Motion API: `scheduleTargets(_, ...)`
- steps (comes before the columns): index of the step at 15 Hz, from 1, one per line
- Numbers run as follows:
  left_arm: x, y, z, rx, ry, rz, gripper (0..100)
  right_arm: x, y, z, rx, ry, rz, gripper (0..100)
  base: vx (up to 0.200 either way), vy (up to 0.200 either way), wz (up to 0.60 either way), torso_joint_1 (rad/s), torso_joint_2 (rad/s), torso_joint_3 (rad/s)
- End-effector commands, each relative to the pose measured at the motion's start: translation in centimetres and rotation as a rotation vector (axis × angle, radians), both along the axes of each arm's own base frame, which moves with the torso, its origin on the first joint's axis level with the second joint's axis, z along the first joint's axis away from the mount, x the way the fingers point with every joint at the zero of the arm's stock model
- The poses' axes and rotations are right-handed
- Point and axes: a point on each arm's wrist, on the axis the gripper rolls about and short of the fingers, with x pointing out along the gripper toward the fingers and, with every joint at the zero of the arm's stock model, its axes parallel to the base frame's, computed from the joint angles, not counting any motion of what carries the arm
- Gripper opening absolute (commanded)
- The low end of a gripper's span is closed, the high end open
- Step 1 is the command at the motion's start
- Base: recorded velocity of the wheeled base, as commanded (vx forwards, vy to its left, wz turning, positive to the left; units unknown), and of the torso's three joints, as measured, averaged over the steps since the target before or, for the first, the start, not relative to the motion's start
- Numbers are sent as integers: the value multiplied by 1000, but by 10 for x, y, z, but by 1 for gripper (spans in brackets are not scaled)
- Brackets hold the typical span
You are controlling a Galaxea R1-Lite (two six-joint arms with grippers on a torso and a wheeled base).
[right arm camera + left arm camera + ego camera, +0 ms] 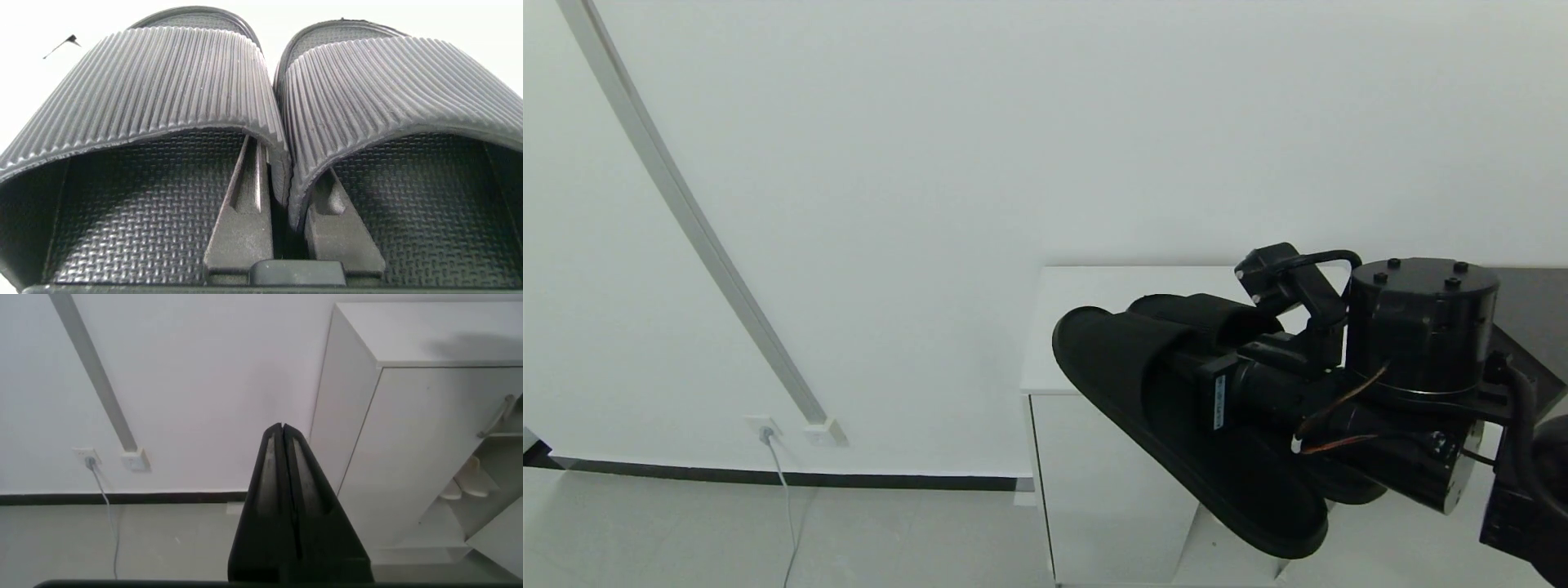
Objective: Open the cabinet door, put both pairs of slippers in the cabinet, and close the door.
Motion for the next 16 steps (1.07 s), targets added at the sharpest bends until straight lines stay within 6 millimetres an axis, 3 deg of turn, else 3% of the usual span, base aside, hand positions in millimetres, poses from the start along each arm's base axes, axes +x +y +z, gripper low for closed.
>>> scheduleTargets(1,0,0,0,0,1,1,0,1,1,-2,-5,5,0,0,-200,0,0,-17,-12,2)
scheduleTargets(5,0,0,0,-2,1,1,0,0,1,-7,-21,16,1,0,-200,0,0,-1,2,5)
scheduleTargets(16,0,0,0,-3,1,2,0,2,4,-15,-40,31,3,0,0,0,0,0,0,0)
